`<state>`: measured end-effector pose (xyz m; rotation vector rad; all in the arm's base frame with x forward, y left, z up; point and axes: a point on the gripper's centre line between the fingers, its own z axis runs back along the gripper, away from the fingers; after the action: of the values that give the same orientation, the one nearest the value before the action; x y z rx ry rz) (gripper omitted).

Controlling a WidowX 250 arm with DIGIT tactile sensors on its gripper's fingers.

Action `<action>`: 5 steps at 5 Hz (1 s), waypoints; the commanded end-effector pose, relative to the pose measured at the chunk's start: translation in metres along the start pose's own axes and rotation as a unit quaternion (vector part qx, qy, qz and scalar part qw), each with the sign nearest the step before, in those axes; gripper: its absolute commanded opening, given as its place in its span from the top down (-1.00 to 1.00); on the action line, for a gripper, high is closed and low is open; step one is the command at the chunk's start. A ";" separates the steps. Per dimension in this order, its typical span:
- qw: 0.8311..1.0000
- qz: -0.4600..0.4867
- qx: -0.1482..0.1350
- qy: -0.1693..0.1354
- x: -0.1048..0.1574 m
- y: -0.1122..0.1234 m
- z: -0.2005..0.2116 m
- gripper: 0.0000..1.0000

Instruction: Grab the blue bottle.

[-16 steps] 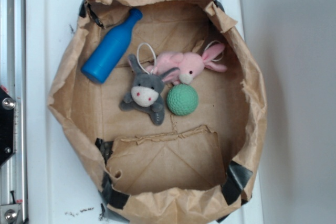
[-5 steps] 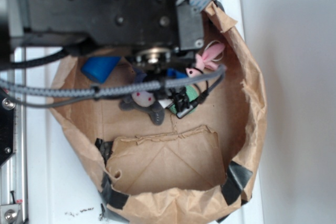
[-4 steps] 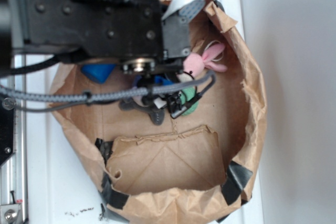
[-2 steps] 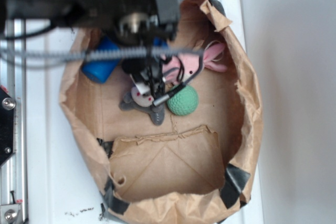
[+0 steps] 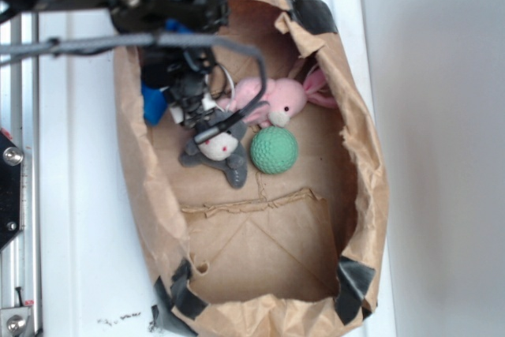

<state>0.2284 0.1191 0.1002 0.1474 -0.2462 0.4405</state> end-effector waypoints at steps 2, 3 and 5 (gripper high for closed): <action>0.995 0.013 0.065 -0.068 -0.007 0.000 -0.033 -1.00; 0.994 0.023 0.066 -0.083 -0.006 0.009 -0.043 -1.00; 0.994 0.070 0.078 -0.022 0.003 0.016 -0.058 -1.00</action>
<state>0.2394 0.1308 0.0386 0.2957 -0.2293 0.5481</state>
